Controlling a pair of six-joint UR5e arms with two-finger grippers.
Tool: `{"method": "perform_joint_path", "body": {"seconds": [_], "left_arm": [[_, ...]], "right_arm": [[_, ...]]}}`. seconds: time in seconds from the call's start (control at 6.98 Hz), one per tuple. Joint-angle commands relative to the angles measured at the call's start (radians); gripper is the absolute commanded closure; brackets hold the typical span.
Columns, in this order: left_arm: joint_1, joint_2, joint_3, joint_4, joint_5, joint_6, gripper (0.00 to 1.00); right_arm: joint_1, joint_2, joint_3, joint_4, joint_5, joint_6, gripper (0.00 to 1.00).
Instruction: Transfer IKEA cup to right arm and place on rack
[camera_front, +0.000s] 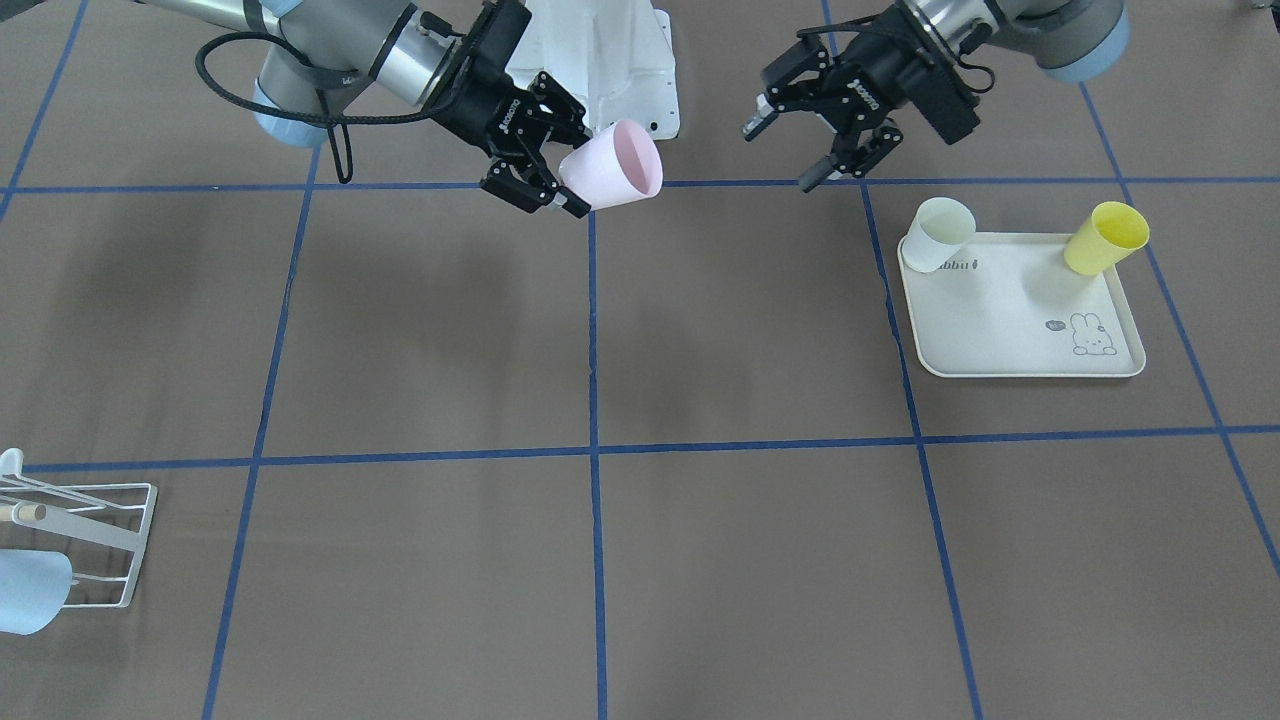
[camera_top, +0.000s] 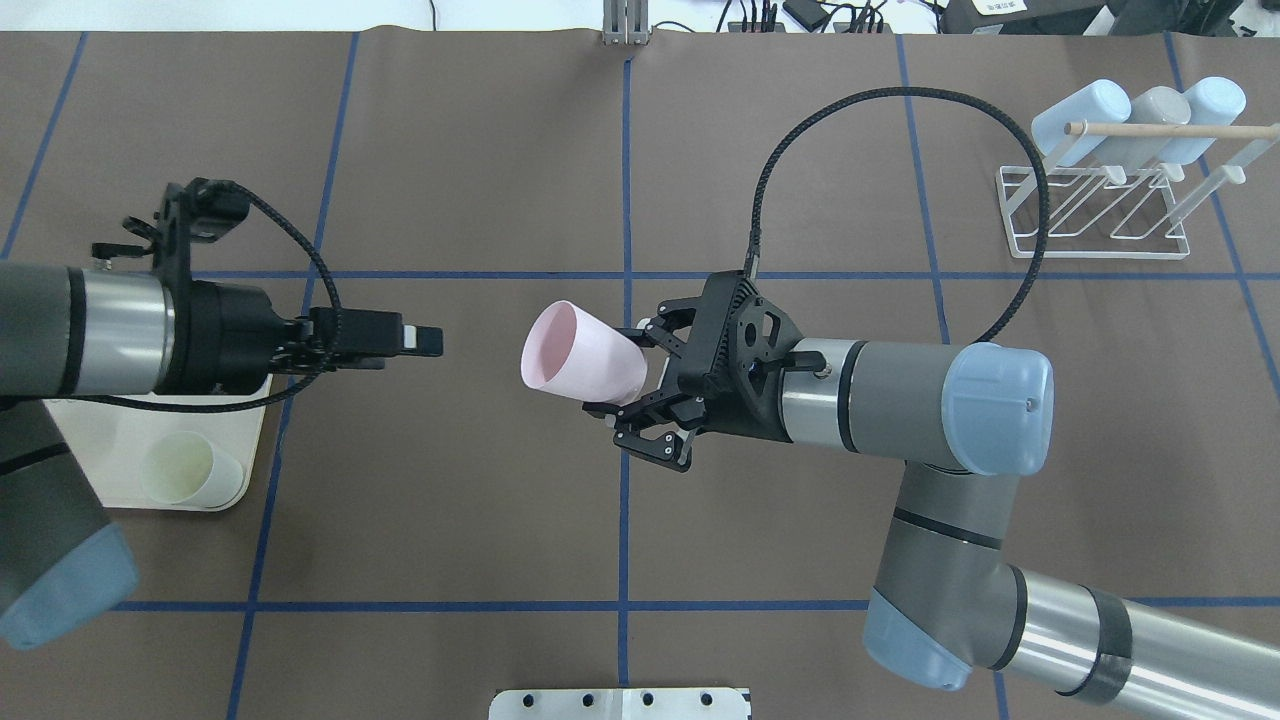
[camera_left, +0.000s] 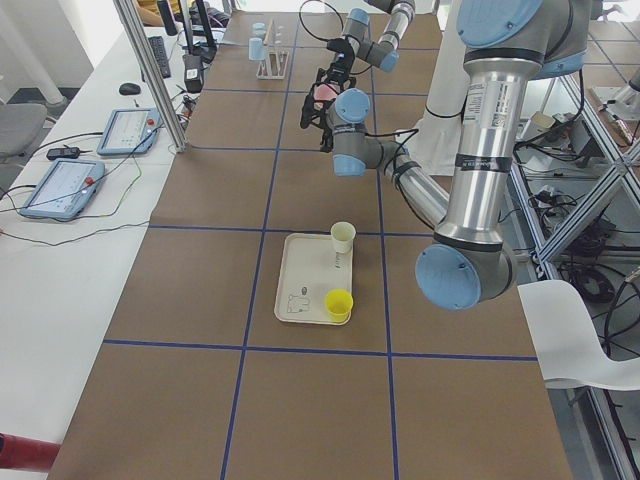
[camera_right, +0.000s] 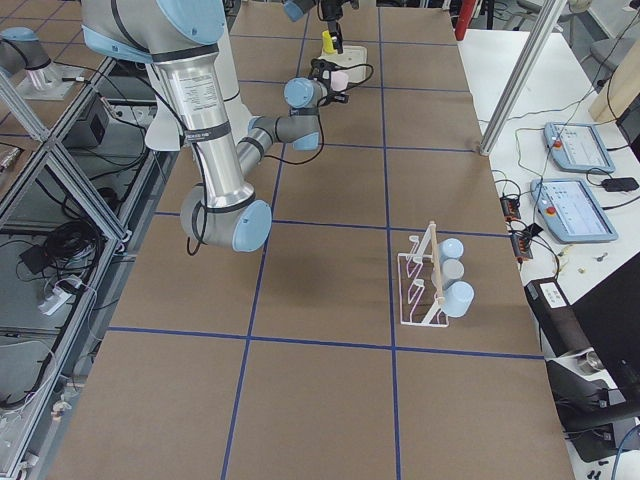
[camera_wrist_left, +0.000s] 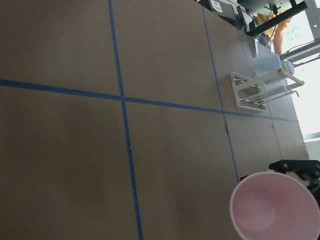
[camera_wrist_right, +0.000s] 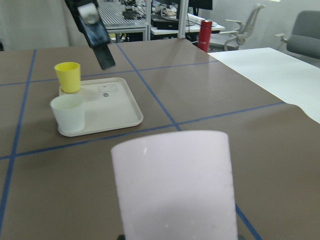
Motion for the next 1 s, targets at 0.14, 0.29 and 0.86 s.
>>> {"method": "perform_joint_path", "body": {"seconds": [0.14, 0.29, 0.86], "left_arm": [[-0.223, 0.286, -0.096, 0.092, -0.084, 0.447, 0.00], [-0.338, 0.353, -0.082, 0.093, -0.128, 0.622, 0.00], [-0.451, 0.389, -0.022, 0.092, -0.193, 0.829, 0.00]], "right_arm": [[0.134, -0.052, 0.114, -0.363, -0.036, -0.056, 1.00], [0.159, -0.049, 0.177, -0.546, -0.040, -0.167, 1.00], [0.451, -0.081, 0.322, -1.141, -0.050, -0.812, 1.00]]}}
